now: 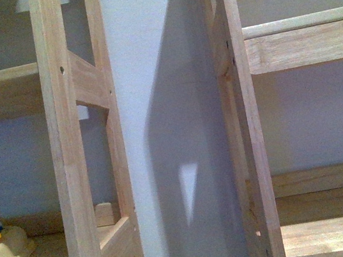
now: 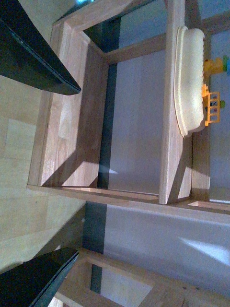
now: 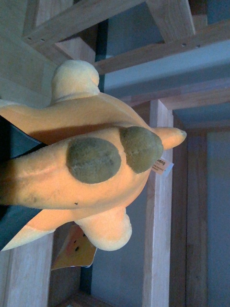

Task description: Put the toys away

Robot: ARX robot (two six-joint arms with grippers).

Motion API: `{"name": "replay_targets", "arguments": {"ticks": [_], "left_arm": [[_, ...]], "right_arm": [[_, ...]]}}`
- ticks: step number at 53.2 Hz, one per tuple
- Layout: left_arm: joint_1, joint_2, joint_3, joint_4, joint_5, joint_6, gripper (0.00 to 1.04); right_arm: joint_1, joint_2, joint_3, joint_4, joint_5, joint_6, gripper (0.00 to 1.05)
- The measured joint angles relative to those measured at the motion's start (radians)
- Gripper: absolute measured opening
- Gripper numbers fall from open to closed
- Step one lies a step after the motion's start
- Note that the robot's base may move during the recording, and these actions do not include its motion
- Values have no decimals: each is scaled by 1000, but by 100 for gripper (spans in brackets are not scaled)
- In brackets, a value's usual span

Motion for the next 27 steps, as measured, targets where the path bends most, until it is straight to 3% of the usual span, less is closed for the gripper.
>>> {"name": "replay_targets", "arguments": {"ticks": [1,7,18,27], "left_arm": [[0,1,0,0,0,0,98],[0,1,0,0,0,0,98],[0,1,0,0,0,0,98],[0,1,0,0,0,0,98]], "right_arm": [[23,6,0,-2,63,14,6],[76,27,2,5,178,18,6],[104,109,80,48,247,-15,6],[193,210,228,150,343,-87,6]]}}
